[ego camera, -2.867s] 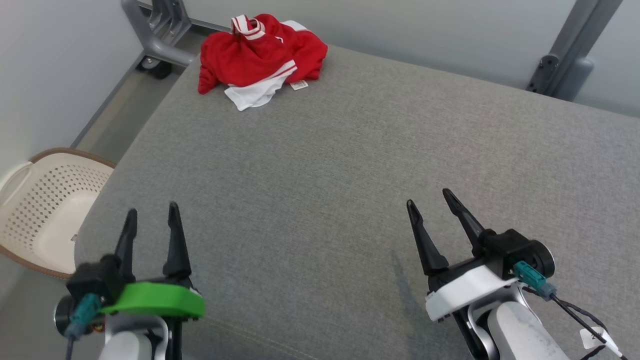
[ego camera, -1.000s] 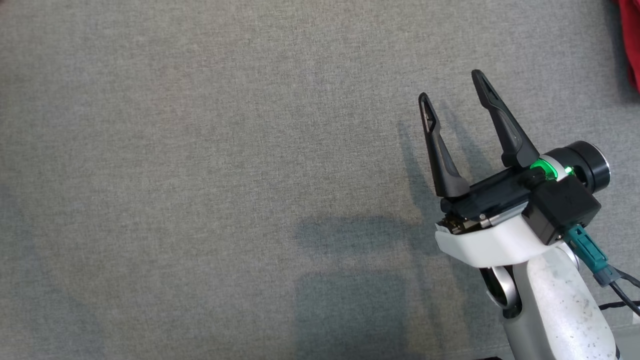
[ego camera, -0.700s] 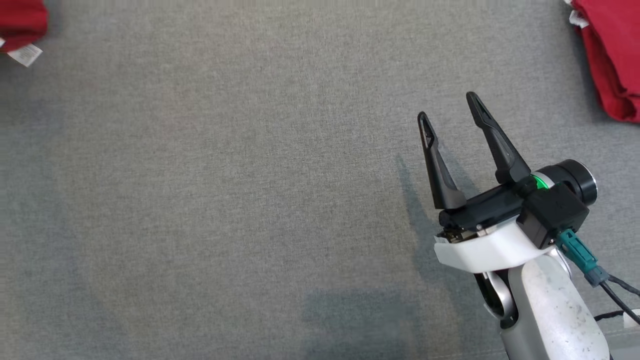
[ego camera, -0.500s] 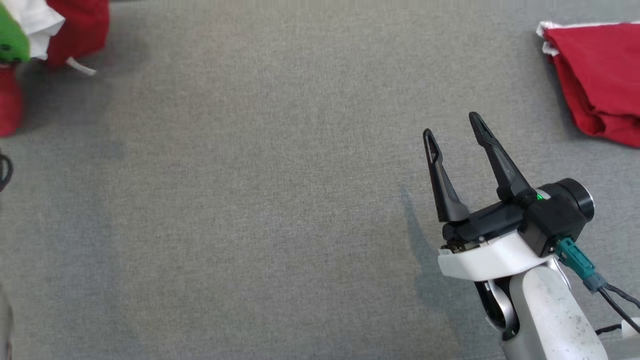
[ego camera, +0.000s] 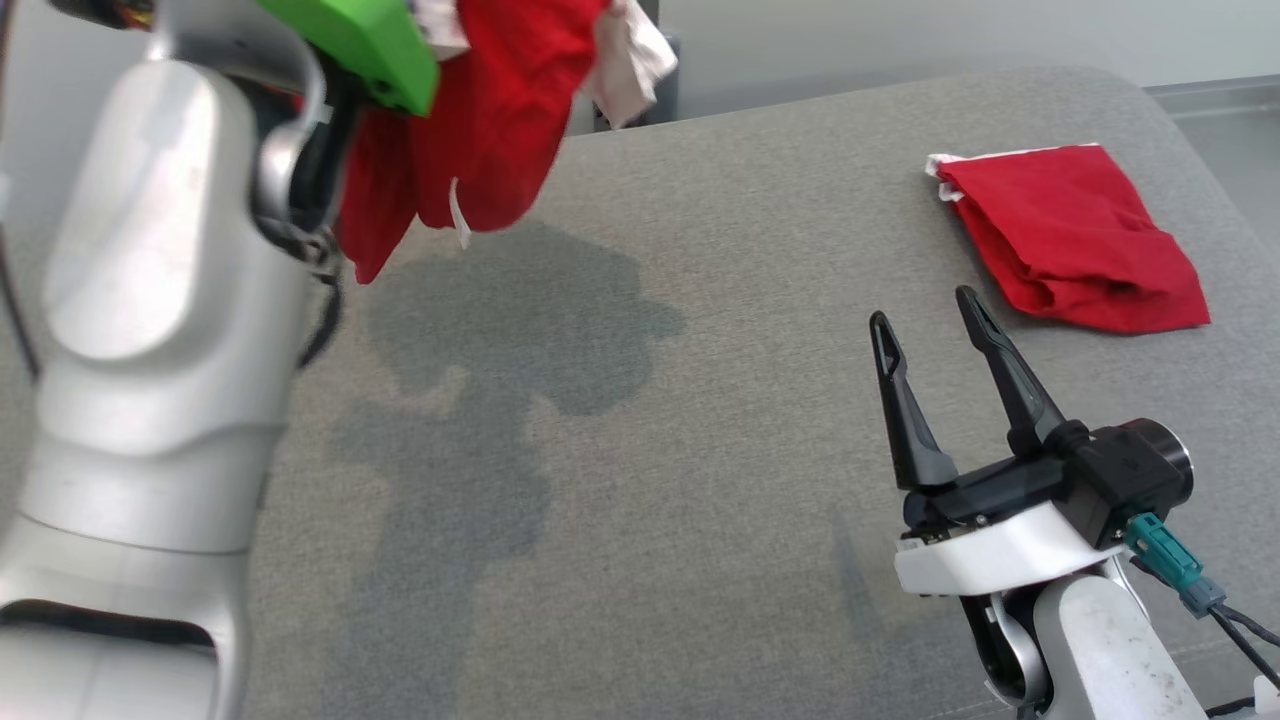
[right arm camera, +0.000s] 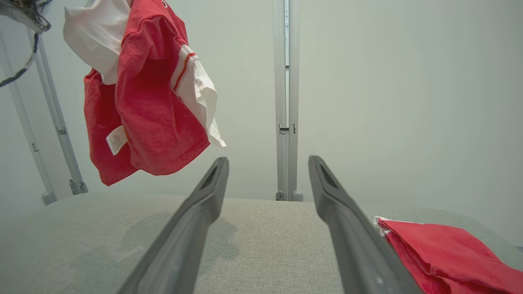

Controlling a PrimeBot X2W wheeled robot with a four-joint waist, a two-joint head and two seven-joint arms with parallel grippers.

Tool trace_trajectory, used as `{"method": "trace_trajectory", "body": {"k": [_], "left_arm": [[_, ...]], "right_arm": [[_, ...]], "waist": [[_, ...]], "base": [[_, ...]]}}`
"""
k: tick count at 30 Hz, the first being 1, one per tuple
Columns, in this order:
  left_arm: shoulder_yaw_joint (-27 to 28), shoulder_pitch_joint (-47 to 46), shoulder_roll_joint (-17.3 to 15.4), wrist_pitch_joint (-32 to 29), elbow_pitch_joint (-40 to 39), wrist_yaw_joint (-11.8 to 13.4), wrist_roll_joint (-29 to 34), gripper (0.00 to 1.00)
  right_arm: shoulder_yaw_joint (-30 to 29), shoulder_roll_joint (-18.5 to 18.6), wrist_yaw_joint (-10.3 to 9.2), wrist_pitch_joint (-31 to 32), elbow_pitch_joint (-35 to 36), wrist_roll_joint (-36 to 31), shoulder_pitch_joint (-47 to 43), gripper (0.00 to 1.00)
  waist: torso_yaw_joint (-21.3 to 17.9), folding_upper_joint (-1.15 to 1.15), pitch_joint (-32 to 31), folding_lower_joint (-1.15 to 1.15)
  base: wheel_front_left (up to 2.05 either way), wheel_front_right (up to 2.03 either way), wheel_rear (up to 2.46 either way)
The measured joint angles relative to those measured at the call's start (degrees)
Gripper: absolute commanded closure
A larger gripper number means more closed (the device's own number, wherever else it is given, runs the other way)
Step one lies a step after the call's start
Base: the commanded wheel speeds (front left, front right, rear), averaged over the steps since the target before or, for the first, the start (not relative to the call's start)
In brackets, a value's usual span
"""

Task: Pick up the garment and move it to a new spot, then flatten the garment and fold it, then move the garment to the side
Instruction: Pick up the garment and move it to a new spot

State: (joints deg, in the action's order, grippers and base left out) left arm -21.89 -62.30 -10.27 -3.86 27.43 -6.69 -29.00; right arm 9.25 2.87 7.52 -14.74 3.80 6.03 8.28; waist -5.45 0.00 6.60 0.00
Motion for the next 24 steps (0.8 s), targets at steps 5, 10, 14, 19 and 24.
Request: {"method": "trace_trajectory", "body": {"k": [5, 10, 14, 19, 24], "left_arm": [[-2.6, 6.6, 5.8, -1.8, -7.0, 3.9, -2.8, 1.00], [-3.0, 14.7, 7.3, 0.1, -9.6, 10.4, -7.8, 1.00], [-3.5, 20.2, 7.4, 4.0, -5.7, 14.2, -10.4, 1.00], [-3.7, 23.5, 6.6, 9.2, 4.2, 15.9, -9.2, 1.00], [-2.2, 24.9, 4.7, 13.6, 12.8, 15.5, -9.3, 0.61]], "right_arm": [[-1.1, 0.0, -0.01, -0.1, -0.1, 0.4, -0.6, 0.00], [-1.8, 0.0, 0.00, -0.3, -0.3, 0.7, -0.5, 0.00], [-1.7, 0.0, -0.01, -0.3, -0.9, 1.0, 0.5, 0.00], [-1.6, 0.0, 0.00, -0.3, -1.0, 1.5, 1.8, 0.00], [-2.1, 0.0, -0.01, -0.3, -1.6, 1.4, 1.8, 0.00]], "waist": [[-2.9, 0.00, -0.9, 0.00], [-4.5, 0.00, 0.1, 0.00], [-5.1, 0.00, 1.8, 0.00], [-5.7, 0.00, 4.0, 0.00], [-5.8, 0.00, 5.4, 0.00]], "base": [[0.00, 0.00, 0.00], [0.00, 0.00, 0.00], [0.00, 0.00, 0.00], [0.00, 0.00, 0.00], [0.00, 0.00, 0.00]]}}
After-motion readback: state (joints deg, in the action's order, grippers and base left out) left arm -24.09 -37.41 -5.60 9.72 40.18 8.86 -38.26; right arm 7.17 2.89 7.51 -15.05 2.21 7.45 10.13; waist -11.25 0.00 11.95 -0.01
